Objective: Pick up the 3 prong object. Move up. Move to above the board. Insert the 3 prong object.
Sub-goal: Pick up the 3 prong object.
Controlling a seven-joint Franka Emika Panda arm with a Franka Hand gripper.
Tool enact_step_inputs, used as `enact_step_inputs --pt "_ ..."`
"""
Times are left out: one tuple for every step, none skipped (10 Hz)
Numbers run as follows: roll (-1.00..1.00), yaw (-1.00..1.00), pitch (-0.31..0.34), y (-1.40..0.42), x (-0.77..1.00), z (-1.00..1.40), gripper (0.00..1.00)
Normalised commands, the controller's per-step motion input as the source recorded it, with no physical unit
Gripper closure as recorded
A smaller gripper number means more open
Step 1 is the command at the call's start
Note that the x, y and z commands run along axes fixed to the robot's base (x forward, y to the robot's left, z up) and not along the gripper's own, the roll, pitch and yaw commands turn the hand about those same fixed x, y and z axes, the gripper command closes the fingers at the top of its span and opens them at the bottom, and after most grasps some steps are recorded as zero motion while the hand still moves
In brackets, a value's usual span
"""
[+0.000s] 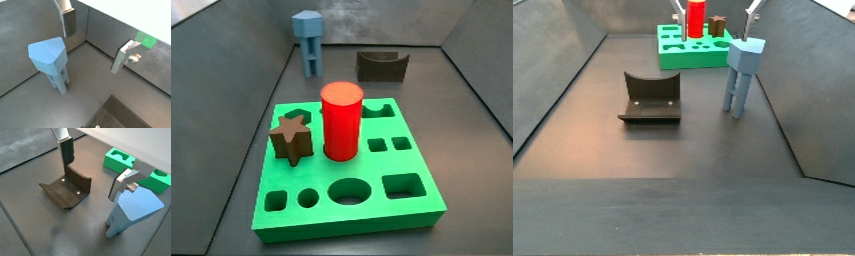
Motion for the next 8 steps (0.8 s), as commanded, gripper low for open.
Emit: enact_step_inputs --pt "0.0 -0.1 -0.043 0.0 -0.36 0.0 0.0" --pt "0.0 -0.19 -0.066 0.01 -0.47 0.0 0.0" --pt "-0.03 -0.19 -0.099 0.01 -0.43 0.01 0.0" --pt "-0.04 -0.22 -0.117 0.0 -0.49 0.0 0.0" --pt "-0.07 -0.19 -0.129 0.0 -0.33 0.0 0.0" --pt "-0.1 -0.23 -0.183 0.0 -0.08 0.0 0.0" --pt "-0.1 -0.25 -0.221 -0.05 -0.04 -0.03 0.0" --pt "-0.08 -0.23 -0.21 -0.08 -0.02 -0.06 0.0"
